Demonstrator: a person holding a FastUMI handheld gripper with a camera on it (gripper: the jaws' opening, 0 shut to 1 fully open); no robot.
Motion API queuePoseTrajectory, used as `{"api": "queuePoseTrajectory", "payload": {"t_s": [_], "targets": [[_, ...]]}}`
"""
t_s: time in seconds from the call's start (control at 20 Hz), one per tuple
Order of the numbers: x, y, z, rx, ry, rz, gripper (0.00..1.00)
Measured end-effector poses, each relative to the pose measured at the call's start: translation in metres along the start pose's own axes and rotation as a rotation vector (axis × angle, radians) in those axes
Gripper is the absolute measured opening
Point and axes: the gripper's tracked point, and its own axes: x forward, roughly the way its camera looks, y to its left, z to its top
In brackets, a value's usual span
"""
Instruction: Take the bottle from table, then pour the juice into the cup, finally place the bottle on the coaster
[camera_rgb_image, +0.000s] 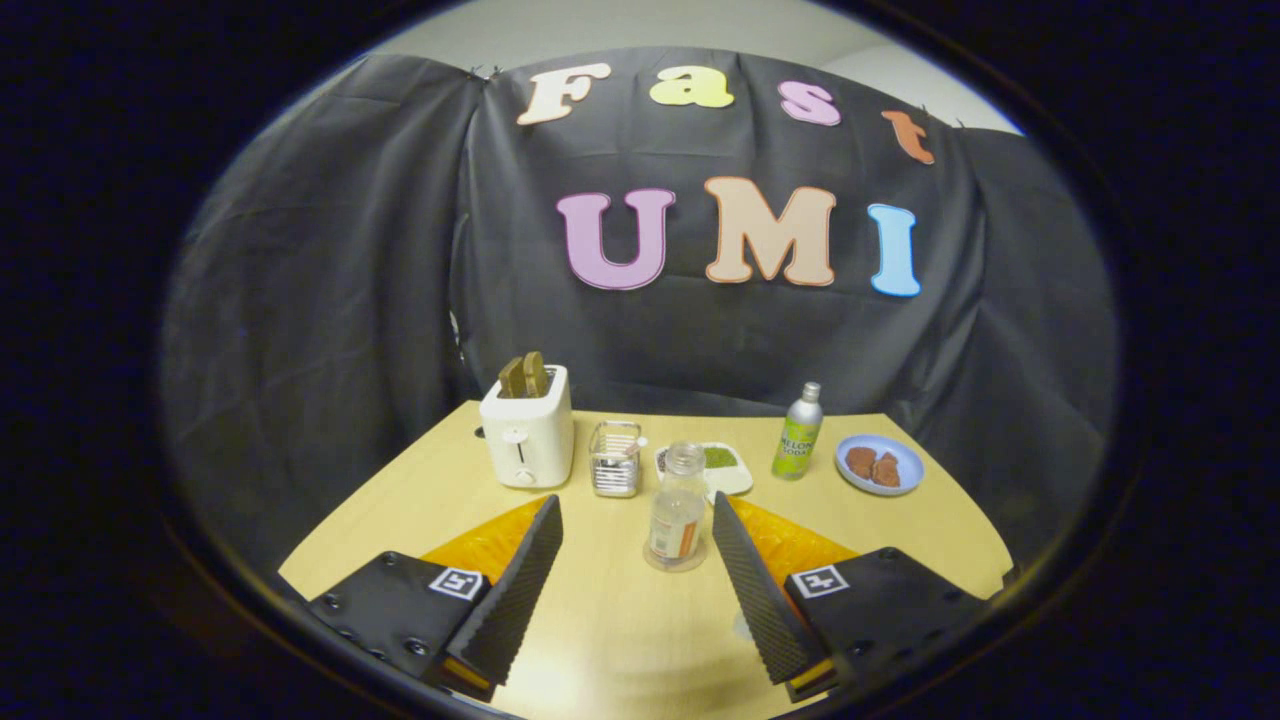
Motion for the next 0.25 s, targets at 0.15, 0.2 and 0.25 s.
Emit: {"api": "queuePoseTrajectory", "payload": {"t_s": [0.15,0.2,0.25], "targets": [[-0.005,-0.007,0.008,-0.019,-0.021,-0.001,0.95],[-0.007,-0.009,0.010,-0.021,-0.024,-0.002,0.95],[-0.008,-0.011,0.012,-0.020,-0.028,-0.005,0.95]]}}
